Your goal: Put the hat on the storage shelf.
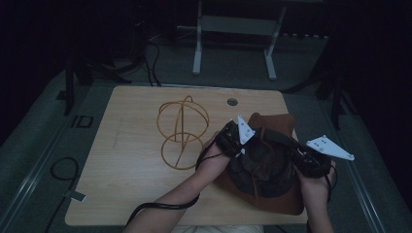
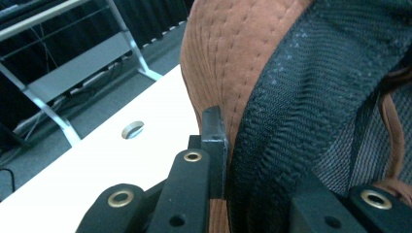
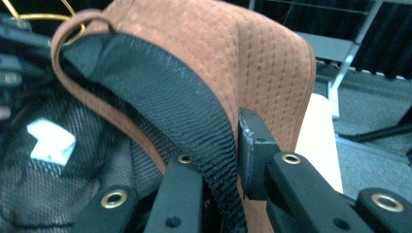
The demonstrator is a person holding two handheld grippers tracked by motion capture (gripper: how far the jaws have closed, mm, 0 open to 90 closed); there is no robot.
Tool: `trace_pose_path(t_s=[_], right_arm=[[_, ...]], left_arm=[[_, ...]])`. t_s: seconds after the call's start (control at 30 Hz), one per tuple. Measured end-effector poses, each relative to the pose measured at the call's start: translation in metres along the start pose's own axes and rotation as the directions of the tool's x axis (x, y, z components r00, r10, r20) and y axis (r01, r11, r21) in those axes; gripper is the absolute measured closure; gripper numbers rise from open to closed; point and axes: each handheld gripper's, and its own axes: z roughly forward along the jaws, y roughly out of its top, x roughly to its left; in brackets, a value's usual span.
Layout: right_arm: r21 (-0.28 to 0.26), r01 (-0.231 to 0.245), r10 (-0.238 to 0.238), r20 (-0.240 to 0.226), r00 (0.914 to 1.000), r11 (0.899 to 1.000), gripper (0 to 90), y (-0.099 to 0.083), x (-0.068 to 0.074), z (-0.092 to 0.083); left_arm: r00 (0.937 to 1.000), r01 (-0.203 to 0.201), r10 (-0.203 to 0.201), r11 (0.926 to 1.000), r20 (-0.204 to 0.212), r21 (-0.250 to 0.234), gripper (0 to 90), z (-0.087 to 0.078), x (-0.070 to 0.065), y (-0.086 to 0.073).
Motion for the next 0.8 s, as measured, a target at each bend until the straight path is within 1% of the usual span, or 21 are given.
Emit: trace_pose_path(t_s=[0.07,0.1,0.13,0.23,0.27,0.3,0.33,0.37,0.4,0.43,0.47,0.53,0.57,0.6,0.63,0.7,0.73,0.77,0.8], right_arm=[[0.009,-0.005,0.005,-0.007,1.0,1.0,79.9,-0.004,0.0,-0.001],[0.011,-0.008,0.009,-0.009,0.9999,1.0,79.6,-0.005,-0.001,-0.002],[0.015,-0.006,0.006,-0.019,0.9998,1.0,77.6,-0.007,-0.001,-0.005],[0.02,0.004,-0.003,-0.025,0.9997,1.0,75.6,-0.008,-0.001,-0.008],[0.027,0.02,-0.019,-0.043,0.9989,0.999,72.5,-0.008,-0.001,-0.012],[0.027,0.02,-0.019,-0.043,0.9989,0.999,72.5,-0.008,-0.001,-0.012],[0.028,0.025,-0.023,-0.069,0.9974,0.999,67.9,-0.008,-0.002,-0.017],[0.028,0.025,-0.023,-0.069,0.9974,0.999,67.9,-0.008,-0.002,-0.017],[0.027,0.029,-0.026,-0.083,0.9962,0.999,65.5,-0.008,-0.002,-0.02],[0.025,0.036,-0.034,-0.086,0.9957,0.999,62.1,-0.008,-0.002,-0.023],[0.025,0.067,-0.064,-0.108,0.9921,0.997,57.1,-0.008,-0.001,-0.027],[0.032,0.105,-0.1,-0.135,0.9858,0.994,53.7,-0.008,0.0,-0.034],[0.025,0.104,-0.096,-0.211,0.9727,0.994,51.7,-0.008,-0.002,-0.042],[0.016,0.096,-0.09,-0.222,0.9709,0.995,51.0,-0.008,-0.004,-0.047],[0.016,0.096,-0.09,-0.222,0.9709,0.995,51.0,-0.008,-0.004,-0.047],[-0.006,0.093,-0.093,-0.211,0.9732,0.996,49.2,-0.005,-0.011,-0.058],[-0.021,0.077,-0.08,-0.198,0.977,0.997,48.5,-0.003,-0.015,-0.063],[-0.042,0.063,-0.069,-0.172,0.9826,0.997,47.8,-0.001,-0.022,-0.069],[-0.052,0.056,-0.063,-0.157,0.9855,0.997,47.7,0.0,-0.027,-0.072]], left_arm=[[0.9994,-0.023,0.023,0.9996,-0.025,-0.017,86.0,-0.001,-0.002,0.002],[0.9991,-0.026,0.025,0.9993,-0.033,-0.028,86.1,-0.003,-0.004,0.003],[0.9993,-0.018,0.016,0.9989,-0.035,-0.044,86.3,-0.004,-0.004,0.004],[0.9994,-0.015,0.013,0.9979,-0.034,-0.063,86.3,-0.005,-0.002,0.009],[0.9993,-0.015,0.013,0.9976,-0.035,-0.067,86.3,-0.006,-0.002,0.012],[0.9993,-0.018,0.016,0.9974,-0.033,-0.07,86.3,-0.006,-0.001,0.014],[0.9995,-0.008,0.006,0.9965,-0.032,-0.083,86.3,-0.007,0.0,0.016],[0.9996,0.001,-0.003,0.9959,-0.027,-0.091,86.3,-0.007,0.0,0.018],[0.9995,-0.004,0.0,0.9952,-0.032,-0.097,86.3,-0.009,0.001,0.02],[0.9993,-0.004,-0.001,0.9936,-0.038,-0.113,86.3,-0.01,0.001,0.022],[0.9993,-0.001,-0.004,0.9928,-0.038,-0.12,86.3,-0.011,0.001,0.023],[0.9987,0.009,-0.015,0.9905,-0.049,-0.137,86.3,-0.014,0.003,0.025],[0.9985,0.015,-0.023,0.9895,-0.05,-0.143,86.3,-0.015,0.004,0.025],[0.998,0.02,-0.029,0.9873,-0.056,-0.157,86.3,-0.017,0.005,0.026],[0.9977,0.018,-0.029,0.9853,-0.061,-0.17,86.3,-0.02,0.006,0.026],[0.9969,0.012,-0.027,0.9802,-0.074,-0.198,86.3,-0.023,0.005,0.025],[0.9971,0.008,-0.024,0.9778,-0.072,-0.209,86.2,-0.026,0.006,0.024],[0.9973,0.01,-0.025,0.9759,-0.068,-0.218,86.2,-0.027,0.005,0.023],[0.9979,0.012,-0.026,0.9729,-0.06,-0.231,86.2,-0.029,0.006,0.022]])
